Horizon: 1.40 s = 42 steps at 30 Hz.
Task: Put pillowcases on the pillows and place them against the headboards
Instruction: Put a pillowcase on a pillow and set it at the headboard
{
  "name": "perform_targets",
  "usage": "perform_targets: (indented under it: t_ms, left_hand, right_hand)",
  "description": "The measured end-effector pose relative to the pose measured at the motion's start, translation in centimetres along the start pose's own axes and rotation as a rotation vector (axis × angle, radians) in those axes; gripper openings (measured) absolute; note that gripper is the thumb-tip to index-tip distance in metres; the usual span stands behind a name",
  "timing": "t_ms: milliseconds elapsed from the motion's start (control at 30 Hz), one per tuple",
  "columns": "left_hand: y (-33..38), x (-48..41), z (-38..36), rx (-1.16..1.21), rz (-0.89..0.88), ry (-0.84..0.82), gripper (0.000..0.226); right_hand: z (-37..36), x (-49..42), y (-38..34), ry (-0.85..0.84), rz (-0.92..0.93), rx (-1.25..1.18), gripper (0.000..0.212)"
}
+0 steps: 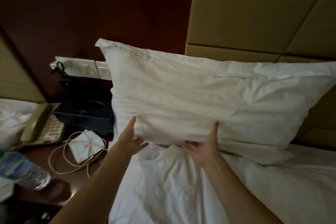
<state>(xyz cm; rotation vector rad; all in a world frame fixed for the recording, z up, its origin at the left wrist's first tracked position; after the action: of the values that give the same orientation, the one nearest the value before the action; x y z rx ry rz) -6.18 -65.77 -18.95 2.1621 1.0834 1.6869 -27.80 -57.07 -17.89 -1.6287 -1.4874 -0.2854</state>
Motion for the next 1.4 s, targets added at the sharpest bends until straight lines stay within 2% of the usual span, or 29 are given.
perform_targets:
  t_ms: [133, 200, 267, 333, 433, 500, 600, 700, 833, 967, 1000, 1100, 1200, 1300, 1400]
  left_hand:
    - [1.7, 0.1, 3.1, 0.085, -0.028, 0.088, 0.102]
    - [2.1, -0.6, 3.8, 0.109, -0.024, 0.068, 0.106]
    - [2.1, -1.3, 3.4, 0.083, -0.023, -0.014, 0.098]
    - [2.0, -1.9, 2.4, 0.053, -0.04, -0.117, 0.09]
    - [2.6, -2.7, 1.1, 0.01, -0.119, -0.161, 0.099]
    - [3.1, -3.1, 0.4, -0.008, -0.139, -0.187, 0.103]
    - [3.0, -4.0, 0.1, -0.043, -0.114, -0.237, 0.115]
    - [2.8, -4.0, 0.3, -0.124, -0.117, -0.243, 0.11]
    - [2.4, -2.7, 0.8, -0.216, -0.129, -0.168, 0.093]
    - [0.5, 0.4, -1.3, -0.311, -0.114, -0.156, 0.056]
    - [-0.3, 1.3, -2.1, -0.331, -0.111, -0.158, 0.058]
    - [-2.8, 3.9, -5.2, -0.355, -0.119, -0.18, 0.082]
    - [-5.7, 5.6, -8.0, -0.38, -0.119, -0.181, 0.085]
    - [-9.1, 6.4, -10.6, -0.381, -0.104, -0.185, 0.092]
    - [-12.4, 6.8, -13.1, -0.332, -0.06, -0.202, 0.102]
  right_hand:
    - [-3.6, 0.5, 4.1, -0.062, -0.1, 0.008, 0.132]
    - [-4.5, 0.1, 5.8, -0.042, -0.14, 0.019, 0.146]
    - [-4.6, -0.7, 6.8, -0.002, -0.134, 0.041, 0.154]
    - [-5.0, -1.2, 7.3, 0.009, -0.109, 0.015, 0.147]
    - [-6.0, -2.0, 6.2, -0.007, 0.002, -0.066, 0.11]
    - [-6.6, -2.6, 5.4, -0.03, 0.031, -0.106, 0.097]
    - [-6.9, -3.3, 5.5, -0.03, 0.001, -0.102, 0.102]
    - [-6.4, -3.0, 5.6, 0.032, -0.002, -0.026, 0.095]
    - [-5.1, -2.3, 4.4, 0.072, -0.017, 0.042, 0.094]
    - [-3.2, -0.6, 1.9, 0.053, 0.015, 0.023, 0.08]
    - [-2.4, -0.3, 1.1, 0.043, 0.031, 0.025, 0.079]
    - [0.9, 0.4, -2.0, 0.055, 0.084, 0.07, 0.084]
    - [5.0, 1.3, -5.9, 0.12, 0.135, 0.054, 0.081]
    - [9.6, 1.6, -9.9, 0.176, 0.179, 0.025, 0.101]
    - [13.4, 2.4, -13.0, 0.189, 0.181, 0.0, 0.093]
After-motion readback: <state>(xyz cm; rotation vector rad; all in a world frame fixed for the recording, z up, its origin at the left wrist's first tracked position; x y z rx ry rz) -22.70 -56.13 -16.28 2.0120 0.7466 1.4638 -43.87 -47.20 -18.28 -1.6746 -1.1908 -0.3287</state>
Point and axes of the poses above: each hand's wrist, its own x-axis away from the middle knuckle, its own z-axis out of the back of the hand, y = z × x, the point moved 8 cm from there along -x, towards the middle knuckle, and after that the axes turned 4 degrees about y, right-handed, at the moved point
